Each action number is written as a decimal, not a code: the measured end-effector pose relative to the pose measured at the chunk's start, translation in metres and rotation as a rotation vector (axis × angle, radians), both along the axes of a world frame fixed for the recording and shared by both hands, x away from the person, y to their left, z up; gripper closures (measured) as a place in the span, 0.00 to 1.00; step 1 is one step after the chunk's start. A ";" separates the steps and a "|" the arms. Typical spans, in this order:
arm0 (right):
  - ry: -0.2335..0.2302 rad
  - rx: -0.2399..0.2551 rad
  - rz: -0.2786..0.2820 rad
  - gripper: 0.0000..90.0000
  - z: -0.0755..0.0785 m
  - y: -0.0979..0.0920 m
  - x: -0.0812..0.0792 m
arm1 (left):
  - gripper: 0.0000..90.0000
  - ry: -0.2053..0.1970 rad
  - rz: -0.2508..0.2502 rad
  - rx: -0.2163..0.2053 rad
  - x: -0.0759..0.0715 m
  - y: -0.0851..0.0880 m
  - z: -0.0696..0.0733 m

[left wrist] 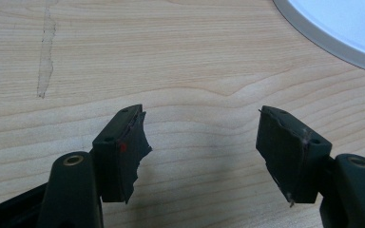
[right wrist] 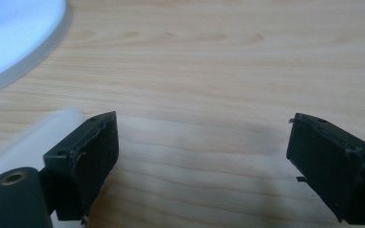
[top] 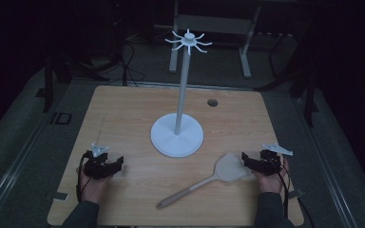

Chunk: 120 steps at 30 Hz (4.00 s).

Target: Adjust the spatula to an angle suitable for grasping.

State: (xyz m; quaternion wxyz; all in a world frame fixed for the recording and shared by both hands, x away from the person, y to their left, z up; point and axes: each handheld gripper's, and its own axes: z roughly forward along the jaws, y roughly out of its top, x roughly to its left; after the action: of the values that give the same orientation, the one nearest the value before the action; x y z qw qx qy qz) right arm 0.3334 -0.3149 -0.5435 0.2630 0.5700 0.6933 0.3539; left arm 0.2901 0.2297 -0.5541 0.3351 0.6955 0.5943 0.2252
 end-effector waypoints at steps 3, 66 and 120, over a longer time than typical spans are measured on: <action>-0.017 -0.030 -0.007 0.16 0.005 0.006 -0.003 | 0.38 0.000 -0.002 0.001 0.000 0.000 0.000; 0.110 -0.098 0.239 1.00 0.006 0.046 -0.058 | 0.38 0.002 0.002 0.002 0.000 0.000 0.000; 0.195 -0.239 0.645 0.86 0.007 0.131 -0.014 | 0.38 0.001 0.002 0.003 0.000 0.000 0.000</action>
State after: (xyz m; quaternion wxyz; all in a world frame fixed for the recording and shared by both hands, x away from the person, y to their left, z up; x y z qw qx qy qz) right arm 0.3194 -0.1844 -0.5361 0.1354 0.3182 0.8959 0.2790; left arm 0.2899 0.2294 -0.5544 0.3332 0.6956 0.5950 0.2261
